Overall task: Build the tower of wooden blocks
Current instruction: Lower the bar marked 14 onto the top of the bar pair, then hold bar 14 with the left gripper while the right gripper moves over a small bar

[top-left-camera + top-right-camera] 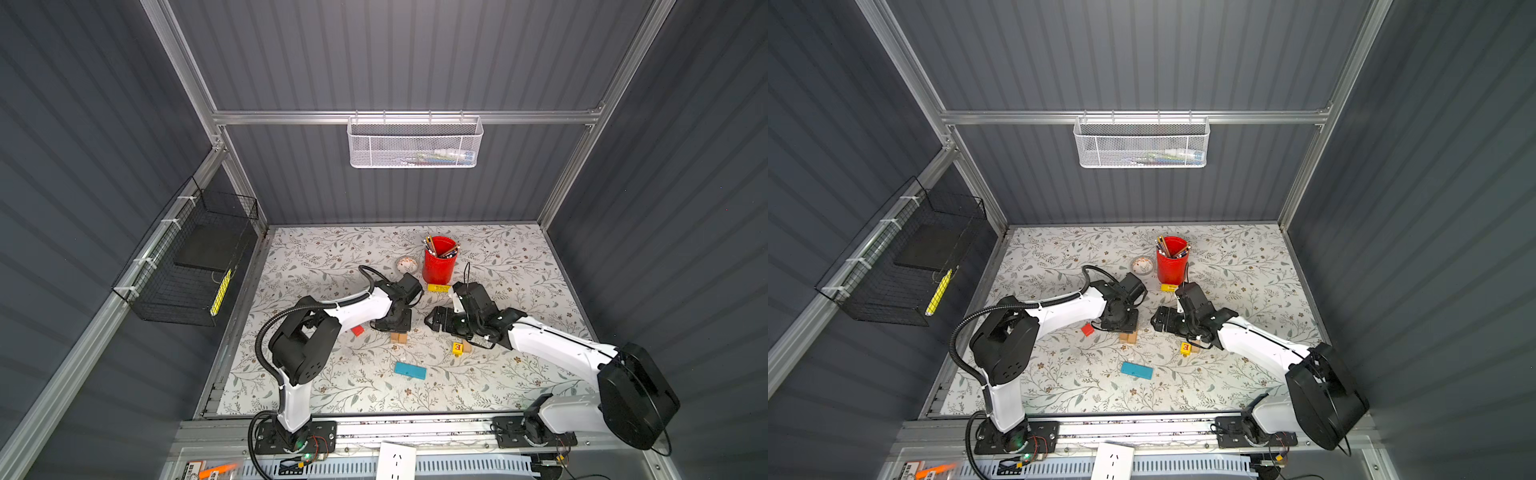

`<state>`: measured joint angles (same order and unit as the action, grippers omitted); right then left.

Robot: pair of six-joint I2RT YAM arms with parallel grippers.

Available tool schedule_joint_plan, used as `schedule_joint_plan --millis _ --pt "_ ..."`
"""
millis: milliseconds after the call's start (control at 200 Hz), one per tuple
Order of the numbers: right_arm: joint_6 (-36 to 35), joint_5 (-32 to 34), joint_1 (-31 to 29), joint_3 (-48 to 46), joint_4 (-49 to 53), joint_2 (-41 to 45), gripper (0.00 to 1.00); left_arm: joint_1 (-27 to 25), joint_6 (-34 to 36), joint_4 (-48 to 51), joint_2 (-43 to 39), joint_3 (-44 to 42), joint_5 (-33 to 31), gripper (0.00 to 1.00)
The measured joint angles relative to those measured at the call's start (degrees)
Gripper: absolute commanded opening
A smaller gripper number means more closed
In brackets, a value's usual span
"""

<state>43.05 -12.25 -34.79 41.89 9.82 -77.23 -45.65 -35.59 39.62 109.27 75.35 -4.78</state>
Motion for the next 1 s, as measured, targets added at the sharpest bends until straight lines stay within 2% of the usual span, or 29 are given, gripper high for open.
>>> schedule_joint_plan --millis 215,555,775,1001 --pt "0.00 0.00 0.00 0.00 0.00 0.33 0.90 0.00 -0.02 0.02 -0.31 0.00 0.13 0.39" --pt "-0.59 0.31 0.24 0.02 1.46 1.57 0.90 0.00 -0.74 0.15 -5.86 -0.17 0.11 0.52" --pt "-1.60 3.17 0.57 0.46 7.56 4.42 0.91 0.00 -1.25 -1.20 -12.94 -3.67 -0.11 0.60" --pt "-2.45 9.05 1.03 0.81 16.59 5.92 0.91 0.00 -0.70 -5.38 -20.20 -10.29 -0.63 0.70"
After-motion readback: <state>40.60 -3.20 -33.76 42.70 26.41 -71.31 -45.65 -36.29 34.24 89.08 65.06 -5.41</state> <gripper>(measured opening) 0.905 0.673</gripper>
